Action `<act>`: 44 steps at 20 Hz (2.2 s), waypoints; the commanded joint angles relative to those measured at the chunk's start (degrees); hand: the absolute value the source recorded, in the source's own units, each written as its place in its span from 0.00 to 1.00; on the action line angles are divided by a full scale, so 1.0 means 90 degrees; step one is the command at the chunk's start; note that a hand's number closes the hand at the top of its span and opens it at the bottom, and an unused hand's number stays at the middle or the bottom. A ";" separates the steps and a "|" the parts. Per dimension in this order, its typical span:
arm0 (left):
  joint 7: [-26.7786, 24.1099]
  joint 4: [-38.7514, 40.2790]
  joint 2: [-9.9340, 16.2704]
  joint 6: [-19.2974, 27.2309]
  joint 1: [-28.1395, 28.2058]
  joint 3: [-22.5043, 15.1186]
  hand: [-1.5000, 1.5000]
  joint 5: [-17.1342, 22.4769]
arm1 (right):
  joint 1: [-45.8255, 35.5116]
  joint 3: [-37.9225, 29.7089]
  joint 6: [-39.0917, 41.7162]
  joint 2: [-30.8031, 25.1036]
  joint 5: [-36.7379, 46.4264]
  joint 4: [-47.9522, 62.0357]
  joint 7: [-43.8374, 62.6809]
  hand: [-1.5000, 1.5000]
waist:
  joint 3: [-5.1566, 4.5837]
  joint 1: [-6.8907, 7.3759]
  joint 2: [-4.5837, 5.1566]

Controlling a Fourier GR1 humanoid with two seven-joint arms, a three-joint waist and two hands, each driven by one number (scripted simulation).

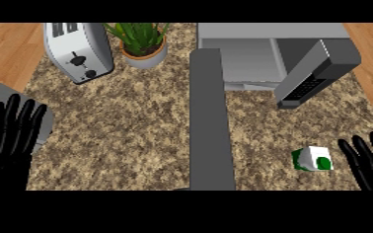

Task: Pick up the milk, place it into the microwave and close the microwave

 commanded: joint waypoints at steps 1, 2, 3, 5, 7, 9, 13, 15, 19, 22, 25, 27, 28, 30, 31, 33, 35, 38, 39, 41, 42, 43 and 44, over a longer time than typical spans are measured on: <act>-0.0160 -0.0087 -0.0056 -0.0214 0.0293 -0.0013 0.00 0.0029 | -0.0183 -0.0011 0.0106 0.0303 0.0695 0.0972 -0.0687 0.00 | 0.0003 0.0020 0.0005; -0.0303 -0.0075 -0.0006 -0.0352 0.0486 0.0240 0.00 0.0244 | -0.0739 -0.0729 -0.0185 -0.0188 -0.0392 0.0610 0.0302 0.00 | 0.0000 0.0044 0.0009; -0.0160 -0.0175 0.0025 -0.0413 0.0483 0.0227 0.00 0.0407 | -0.0243 -0.0621 0.0158 0.0038 0.0197 0.1213 -0.0587 0.00 | 0.0003 0.0023 0.0004; -0.0426 0.0042 -0.0034 -0.0423 0.0378 0.0274 0.00 0.0226 | -0.1237 -0.0505 -0.0372 0.0082 0.0385 0.1598 -0.0046 0.00 | 0.0000 0.0052 0.0014; -0.0379 -0.0069 -0.0067 -0.0487 0.0518 0.0255 0.00 0.0176 | -0.0615 -0.0830 0.0212 -0.0036 0.0257 0.1826 -0.0678 0.00 | 0.0003 0.0018 0.0006; -0.0946 0.0228 -0.0237 -0.0735 0.0884 0.0183 0.00 0.0006 | -0.0331 -0.0972 0.0494 -0.0013 0.0306 0.2244 -0.1195 0.00 | 0.0003 0.0017 0.0005; -0.0340 -0.0239 -0.0187 -0.0550 0.0687 0.0172 0.00 0.0079 | -0.0268 -0.1301 0.0545 -0.0047 0.0481 0.2713 -0.1560 0.00 | 0.0004 0.0000 0.0004; -0.0201 -0.0268 -0.0037 -0.0693 0.0757 0.0403 0.00 0.0380 | -0.0874 -0.1328 0.0384 -0.0007 0.0877 0.3652 -0.1951 0.00 | 0.0005 0.0034 0.0010; -0.0572 -0.0040 -0.0007 -0.1059 0.1000 0.0656 0.00 0.0475 | -0.1245 -0.1736 0.0532 -0.0403 0.0776 0.4275 -0.1999 0.00 | 0.0003 0.0045 0.0009; -0.0568 -0.0160 -0.0129 -0.1040 0.1043 0.0592 0.00 0.0435 | -0.1405 -0.1894 0.0731 -0.0483 0.1174 0.5433 -0.3073 0.00 | 0.0006 0.0057 0.0012; 0.0030 -0.1042 -0.0168 -0.0904 0.1267 0.0518 0.00 0.0526 | -0.1083 -0.2088 0.0892 -0.0604 0.1112 0.5478 -0.3218 0.00 | 0.0006 0.0042 0.0005; -0.0387 -0.0320 -0.0283 -0.1071 0.1007 0.0493 0.00 0.0197 | -0.1062 -0.1741 0.0807 -0.0334 0.1579 0.5573 -0.3535 0.00 | 0.0003 0.0018 0.0008; -0.0485 -0.0993 -0.0535 -0.0642 0.1585 -0.0215 0.00 -0.0136 | -0.0890 -0.1961 0.0925 -0.0549 0.1107 0.4921 -0.2880 0.00 | 0.0001 0.0023 0.0001; -0.0466 -0.0461 -0.0438 -0.1038 0.1178 0.0398 0.00 0.0227 | -0.1215 -0.1849 0.0900 -0.0516 0.1741 0.6034 -0.3908 0.00 | 0.0003 0.0025 0.0008; -0.0321 -0.0340 -0.0372 -0.0982 0.0892 0.0408 0.00 0.0163 | -0.1485 -0.1827 0.0814 -0.0587 0.1725 0.6035 -0.3586 0.00 | 0.0002 0.0021 0.0009; -0.0556 -0.0091 -0.0309 -0.1108 0.0852 0.0500 0.00 0.0119 | -0.1884 -0.2140 0.1231 -0.1075 0.1660 0.7089 -0.4386 0.00 | 0.0005 0.0033 0.0014; -0.0646 -0.0614 -0.0526 -0.1234 0.1549 0.0486 0.00 0.0205 | -0.1982 -0.1808 0.0758 -0.0795 0.2141 0.7076 -0.4533 0.00 | 0.0005 0.0064 0.0007; -0.0982 0.0095 -0.0512 -0.1377 0.1179 0.0450 0.00 0.0015 | -0.2233 -0.1676 0.0725 -0.0941 0.2313 0.7570 -0.4850 0.00 | 0.0003 0.0045 0.0012; -0.0482 -0.0760 -0.0547 -0.1228 0.1562 0.0284 0.00 0.0252 | -0.2283 -0.1698 0.0605 -0.0962 0.2422 0.7960 -0.5128 0.00 | 0.0006 0.0059 0.0009; -0.0448 -0.0384 -0.0547 -0.1066 0.0987 0.0365 0.00 0.0076 | -0.2192 -0.1593 0.0470 -0.0807 0.2300 0.7539 -0.4819 0.00 | 0.0002 0.0024 0.0009; -0.0981 -0.0105 -0.0548 -0.1512 0.1523 0.0601 0.00 0.0213 | -0.1985 -0.1601 0.0573 -0.0816 0.2158 0.7246 -0.4691 0.00 | 0.0000 0.0033 0.0004; -0.0581 -0.0450 -0.0549 -0.0963 0.1274 0.0120 0.00 -0.0030 | -0.2346 -0.1519 0.0267 -0.0646 0.2448 0.8128 -0.5339 0.00 | 0.0006 0.0045 0.0012; -0.0139 -0.0550 -0.0401 -0.1030 0.0951 0.0559 0.00 0.0379 | -0.2836 -0.1769 0.0455 -0.1118 0.2356 0.8807 -0.5362 0.00 | 0.0007 0.0054 0.0017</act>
